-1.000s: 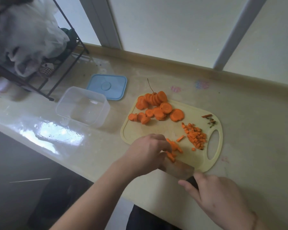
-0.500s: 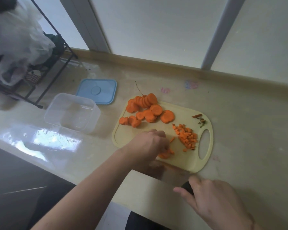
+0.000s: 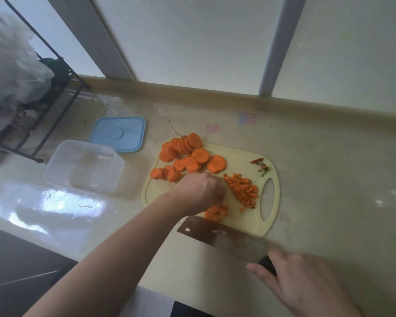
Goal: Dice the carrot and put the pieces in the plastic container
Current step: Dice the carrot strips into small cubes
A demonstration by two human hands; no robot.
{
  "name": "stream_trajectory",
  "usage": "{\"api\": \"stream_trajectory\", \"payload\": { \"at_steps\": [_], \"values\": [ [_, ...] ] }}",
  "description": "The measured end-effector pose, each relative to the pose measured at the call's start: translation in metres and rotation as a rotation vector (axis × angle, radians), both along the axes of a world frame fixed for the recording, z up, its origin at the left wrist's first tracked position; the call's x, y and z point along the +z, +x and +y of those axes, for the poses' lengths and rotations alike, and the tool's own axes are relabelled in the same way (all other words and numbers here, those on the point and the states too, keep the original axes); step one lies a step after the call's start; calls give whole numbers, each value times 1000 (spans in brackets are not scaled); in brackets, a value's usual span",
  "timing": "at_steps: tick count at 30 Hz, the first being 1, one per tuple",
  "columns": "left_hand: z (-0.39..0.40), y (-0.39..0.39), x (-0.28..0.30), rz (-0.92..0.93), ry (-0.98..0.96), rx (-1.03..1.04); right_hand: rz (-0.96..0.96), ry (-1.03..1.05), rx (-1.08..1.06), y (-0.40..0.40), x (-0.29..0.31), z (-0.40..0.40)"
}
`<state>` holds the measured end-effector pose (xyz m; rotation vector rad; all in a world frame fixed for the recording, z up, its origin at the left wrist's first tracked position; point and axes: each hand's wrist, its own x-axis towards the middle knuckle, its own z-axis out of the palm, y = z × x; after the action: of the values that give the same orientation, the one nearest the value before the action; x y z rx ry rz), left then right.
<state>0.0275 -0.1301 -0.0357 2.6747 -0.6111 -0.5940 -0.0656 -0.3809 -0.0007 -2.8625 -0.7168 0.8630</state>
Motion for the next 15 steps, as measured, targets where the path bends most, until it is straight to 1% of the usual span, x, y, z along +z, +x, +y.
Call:
{"api": "stream_trajectory", "payload": {
  "at_steps": [3,5,11,15],
  "values": [
    [-2,4,2,45,39,67,5,-11,-6,1,2,-3],
    [-2,5,2,43,22,104,7,-9,-9,0,0,-5],
    [1,5,2,43,-54,127,3,-20,-61,-1,-4,-13],
    [4,6,0,44,-69,119,2,9,-72,-3,-10,-16]
  ]
}}
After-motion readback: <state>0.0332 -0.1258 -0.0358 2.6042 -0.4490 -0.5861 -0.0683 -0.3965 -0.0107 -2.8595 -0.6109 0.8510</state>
